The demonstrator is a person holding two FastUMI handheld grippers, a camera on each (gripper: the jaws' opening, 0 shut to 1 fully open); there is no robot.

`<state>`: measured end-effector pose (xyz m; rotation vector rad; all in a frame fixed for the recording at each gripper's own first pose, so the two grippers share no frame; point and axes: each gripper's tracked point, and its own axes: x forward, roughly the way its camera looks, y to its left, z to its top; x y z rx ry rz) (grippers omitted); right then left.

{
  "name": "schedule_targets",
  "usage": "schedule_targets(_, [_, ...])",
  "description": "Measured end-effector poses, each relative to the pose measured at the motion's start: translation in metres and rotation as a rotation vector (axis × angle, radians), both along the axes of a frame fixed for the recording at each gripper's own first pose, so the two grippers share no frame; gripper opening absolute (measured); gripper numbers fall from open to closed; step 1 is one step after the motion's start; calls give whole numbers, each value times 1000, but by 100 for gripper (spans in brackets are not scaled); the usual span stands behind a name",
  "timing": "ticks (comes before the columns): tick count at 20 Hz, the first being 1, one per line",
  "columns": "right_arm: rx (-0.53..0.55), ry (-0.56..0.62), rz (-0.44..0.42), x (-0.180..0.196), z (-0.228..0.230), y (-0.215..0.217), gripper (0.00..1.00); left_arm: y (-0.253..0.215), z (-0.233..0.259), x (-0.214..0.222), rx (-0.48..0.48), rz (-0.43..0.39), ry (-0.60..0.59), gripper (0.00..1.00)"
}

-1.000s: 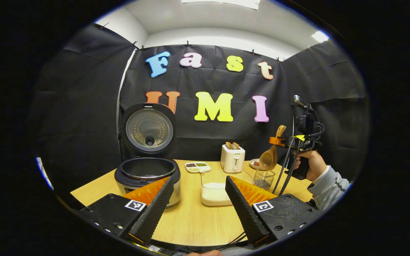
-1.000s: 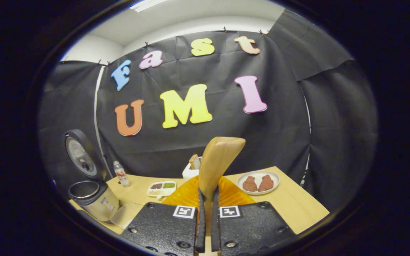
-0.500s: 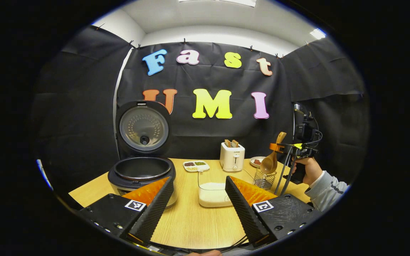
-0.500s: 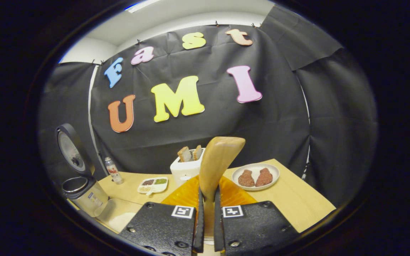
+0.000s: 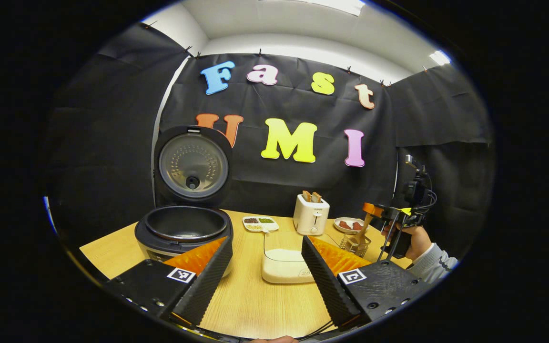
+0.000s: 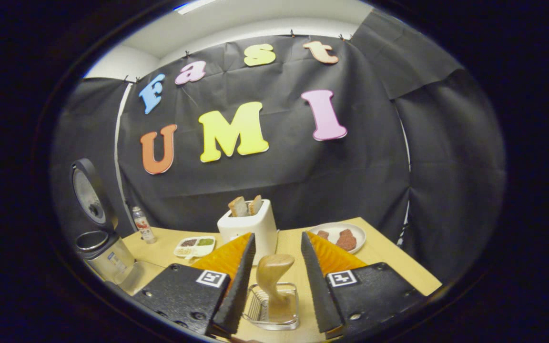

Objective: Close the left gripper, press the button to open the rice cooker; take a wooden spoon from the chopstick holder with the right hand, scoop a spoonful of rice and pour it into the rice cooker, then put the wooden spoon back into the chopstick holder.

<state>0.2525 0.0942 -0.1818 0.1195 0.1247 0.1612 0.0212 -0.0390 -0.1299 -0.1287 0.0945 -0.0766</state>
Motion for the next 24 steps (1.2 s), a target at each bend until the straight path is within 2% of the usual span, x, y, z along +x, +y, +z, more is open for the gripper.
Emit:
schedule_targets(1, [-16, -17, -10, -3, 7, -2, 66, 5, 1, 3, -1, 8, -2, 94])
schedule_targets(2, [-28, -38, -15, -6, 14, -3, 80, 9, 2, 6, -4, 14, 0, 94])
schedule_targets(5, [-71, -69, -80, -18, 30, -17, 100, 20, 7, 14, -16, 13, 1, 94])
schedule_targets(10, [-68, -83, -92, -55, 52, -13, 100, 46, 13, 32, -17, 43, 7, 94])
schedule_targets(16, [-73, -130, -68, -122, 74, -7, 98, 74, 42, 52, 28, 88, -24, 94])
schedule_targets(20, [-84, -138, -39, -164, 74, 3, 100, 86, 69, 66, 57, 100, -46, 94])
schedule_targets(23, [-82, -124, -27, -184, 70, 5, 98, 97, 94, 79, 82, 118, -69, 93])
schedule_targets(24, [-74, -116, -20, -189, 68, 7, 100, 100, 100, 84, 85, 124, -69, 93])
